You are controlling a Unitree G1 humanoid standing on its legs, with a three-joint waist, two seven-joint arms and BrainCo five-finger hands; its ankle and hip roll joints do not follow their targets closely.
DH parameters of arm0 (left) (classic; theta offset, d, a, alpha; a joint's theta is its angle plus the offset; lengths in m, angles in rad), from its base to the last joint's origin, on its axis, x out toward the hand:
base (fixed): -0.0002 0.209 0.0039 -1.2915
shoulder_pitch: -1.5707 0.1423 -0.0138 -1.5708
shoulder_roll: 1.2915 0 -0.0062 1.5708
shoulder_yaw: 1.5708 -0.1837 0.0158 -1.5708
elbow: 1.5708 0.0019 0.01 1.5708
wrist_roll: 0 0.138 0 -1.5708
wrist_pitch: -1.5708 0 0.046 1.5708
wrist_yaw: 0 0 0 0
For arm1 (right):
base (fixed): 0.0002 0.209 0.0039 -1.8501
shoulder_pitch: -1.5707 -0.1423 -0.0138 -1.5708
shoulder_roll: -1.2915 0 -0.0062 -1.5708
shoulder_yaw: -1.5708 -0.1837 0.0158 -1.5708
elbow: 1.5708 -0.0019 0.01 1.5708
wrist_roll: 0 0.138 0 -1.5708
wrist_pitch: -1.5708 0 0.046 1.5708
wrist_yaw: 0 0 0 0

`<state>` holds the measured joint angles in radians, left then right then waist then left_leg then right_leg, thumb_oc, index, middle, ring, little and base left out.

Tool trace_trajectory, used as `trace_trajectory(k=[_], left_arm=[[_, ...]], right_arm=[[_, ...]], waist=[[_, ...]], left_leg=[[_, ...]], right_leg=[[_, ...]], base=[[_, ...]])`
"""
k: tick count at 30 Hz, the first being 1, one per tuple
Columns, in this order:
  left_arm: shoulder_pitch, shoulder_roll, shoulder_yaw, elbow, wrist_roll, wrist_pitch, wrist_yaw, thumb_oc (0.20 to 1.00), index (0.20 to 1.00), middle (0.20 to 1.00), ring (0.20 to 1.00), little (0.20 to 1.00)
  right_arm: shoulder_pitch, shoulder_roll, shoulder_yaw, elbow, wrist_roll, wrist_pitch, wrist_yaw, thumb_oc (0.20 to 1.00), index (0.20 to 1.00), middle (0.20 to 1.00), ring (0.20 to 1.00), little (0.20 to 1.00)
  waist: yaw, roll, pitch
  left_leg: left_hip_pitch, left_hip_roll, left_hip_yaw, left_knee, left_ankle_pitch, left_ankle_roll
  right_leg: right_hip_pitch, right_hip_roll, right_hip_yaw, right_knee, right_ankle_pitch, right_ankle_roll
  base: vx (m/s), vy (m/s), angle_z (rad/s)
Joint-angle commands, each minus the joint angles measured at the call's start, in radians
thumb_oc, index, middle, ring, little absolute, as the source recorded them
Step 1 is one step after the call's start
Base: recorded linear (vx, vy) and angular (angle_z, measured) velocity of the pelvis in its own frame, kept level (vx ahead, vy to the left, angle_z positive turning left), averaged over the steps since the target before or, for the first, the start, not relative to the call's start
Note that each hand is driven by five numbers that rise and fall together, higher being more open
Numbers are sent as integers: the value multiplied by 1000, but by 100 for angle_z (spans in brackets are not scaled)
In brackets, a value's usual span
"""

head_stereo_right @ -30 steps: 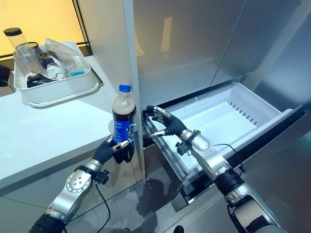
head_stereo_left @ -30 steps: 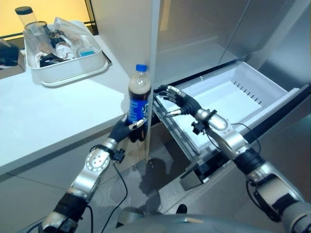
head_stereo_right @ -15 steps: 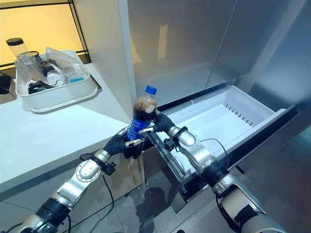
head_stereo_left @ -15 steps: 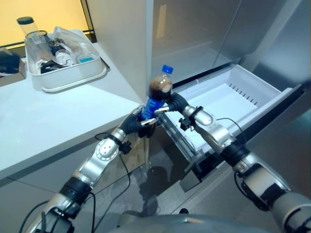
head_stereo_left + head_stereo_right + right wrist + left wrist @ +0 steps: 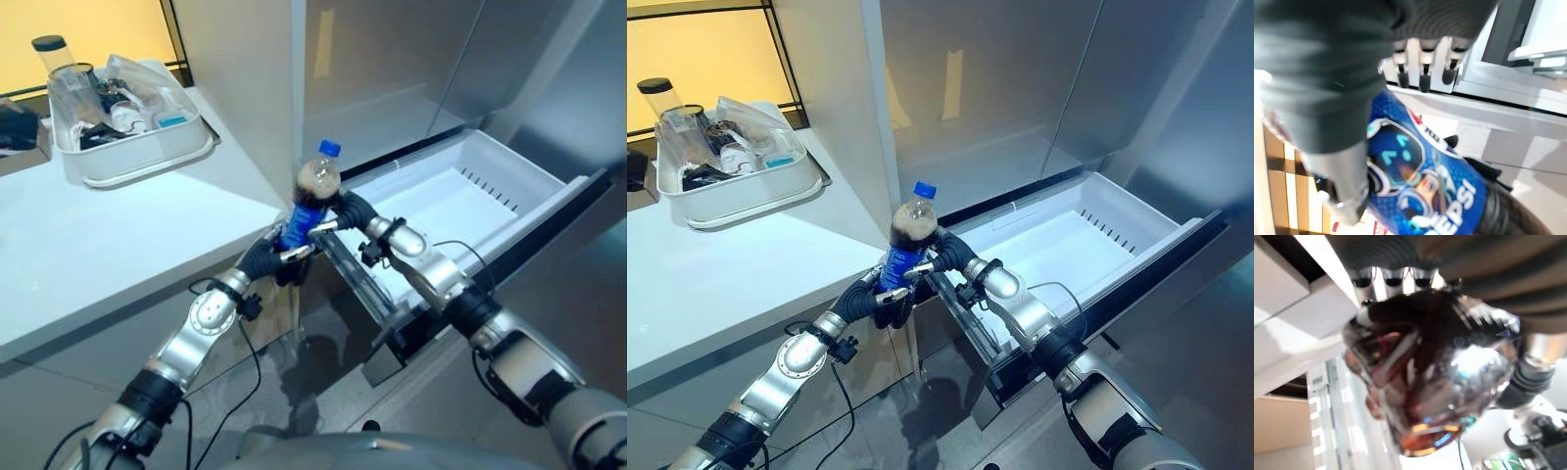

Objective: Take the drinks into the refrigerator

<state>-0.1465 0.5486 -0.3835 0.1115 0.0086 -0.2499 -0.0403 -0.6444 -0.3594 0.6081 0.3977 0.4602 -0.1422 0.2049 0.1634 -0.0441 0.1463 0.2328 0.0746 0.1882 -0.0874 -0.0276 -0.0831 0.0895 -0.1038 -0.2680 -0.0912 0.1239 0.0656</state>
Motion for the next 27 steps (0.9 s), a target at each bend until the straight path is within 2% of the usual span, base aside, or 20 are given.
trace_trajectory(k=[1, 8, 12, 20, 21, 27], left_arm=[[-110, -30, -87, -111, 25, -116, -2, 200, 200, 200, 200, 200], [-240, -79, -174, -23, 82, -106, 22, 200, 200, 200, 200, 200], [-317, -108, -222, 4, 92, -99, 41, 200, 200, 200, 200, 200], [-373, -142, -263, 25, 128, -85, 65, 200, 200, 200, 200, 200], [-391, -143, -260, 30, 134, -83, 78, 200, 200, 200, 200, 200], [-387, -117, -218, 1, 107, -84, 99, 200, 200, 200, 200, 200]], right_arm=[[-159, 46, -13, 13, 8, -66, -23, 1000, 1000, 1000, 1000, 1000], [-235, 152, 2, 99, 73, -57, -41, 1000, 1000, 1000, 1000, 1000], [-326, 258, 9, 223, 192, -32, -44, 1000, 1000, 1000, 1000, 1000], [-366, 342, 9, 232, 293, -35, -59, 1000, 1000, 1000, 1000, 1000], [-370, 352, 4, 237, 302, -40, -68, 200, 200, 200, 200, 200], [-362, 330, 16, 197, 260, -44, -87, 200, 200, 200, 200, 200]], waist=[[25, 0, -15], [17, 0, -17], [21, -3, -21], [20, -7, -24], [19, -8, -25], [20, -8, -26]], left_leg=[[-37, -58, -9, 0, -41, 44], [-37, -56, -9, 0, -39, 43], [-38, -54, -7, 0, -37, 42], [-36, -52, -7, 0, -40, 41], [-37, -52, -8, 0, -39, 40], [-39, -53, -9, 0, -37, 39]], right_leg=[[73, 5, -42, 68, -96, 47], [74, 8, -38, 66, -96, 45], [71, 11, -33, 62, -92, 43], [74, 12, -34, 63, -92, 43], [74, 13, -35, 63, -92, 42], [74, 12, -38, 62, -91, 42]], base=[[0, 0, 0], [0, 0, 0], [0, 0, 0], [3, -1, -3], [0, 0, 0], [0, 0, 0]])
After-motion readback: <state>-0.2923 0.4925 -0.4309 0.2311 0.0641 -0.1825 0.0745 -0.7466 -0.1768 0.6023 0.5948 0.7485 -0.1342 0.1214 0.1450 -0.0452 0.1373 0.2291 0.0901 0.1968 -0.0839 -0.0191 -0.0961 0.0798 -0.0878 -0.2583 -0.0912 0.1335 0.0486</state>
